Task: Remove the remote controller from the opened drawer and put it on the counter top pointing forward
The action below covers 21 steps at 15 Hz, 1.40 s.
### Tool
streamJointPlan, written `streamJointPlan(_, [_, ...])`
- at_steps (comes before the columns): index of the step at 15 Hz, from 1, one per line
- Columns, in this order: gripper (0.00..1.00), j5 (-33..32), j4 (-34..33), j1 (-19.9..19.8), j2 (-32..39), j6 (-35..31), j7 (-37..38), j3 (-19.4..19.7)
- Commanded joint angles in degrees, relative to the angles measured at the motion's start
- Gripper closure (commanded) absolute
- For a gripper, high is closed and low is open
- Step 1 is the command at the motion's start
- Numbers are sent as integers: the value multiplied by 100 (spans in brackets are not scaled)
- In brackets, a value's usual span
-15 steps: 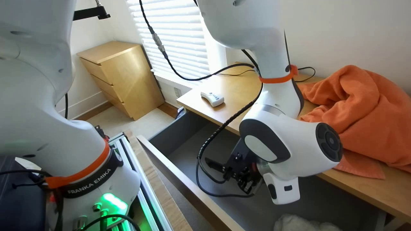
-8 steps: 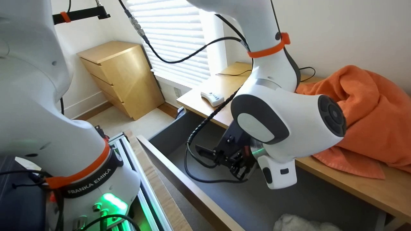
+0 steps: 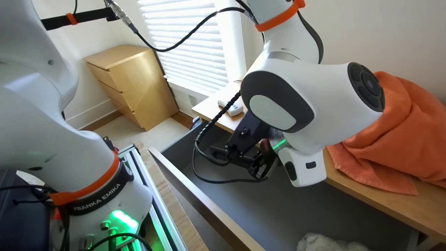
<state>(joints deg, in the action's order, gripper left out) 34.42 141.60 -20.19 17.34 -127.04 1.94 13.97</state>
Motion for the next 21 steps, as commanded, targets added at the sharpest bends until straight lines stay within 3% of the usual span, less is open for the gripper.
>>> streamJointPlan(1, [93, 10, 7, 20, -30, 82, -51, 20])
streamJointPlan(10, [93, 448, -122, -171, -865, 524, -392, 209])
streamJointPlan(21, [93, 2734, -644, -13, -32, -37, -2533, -38])
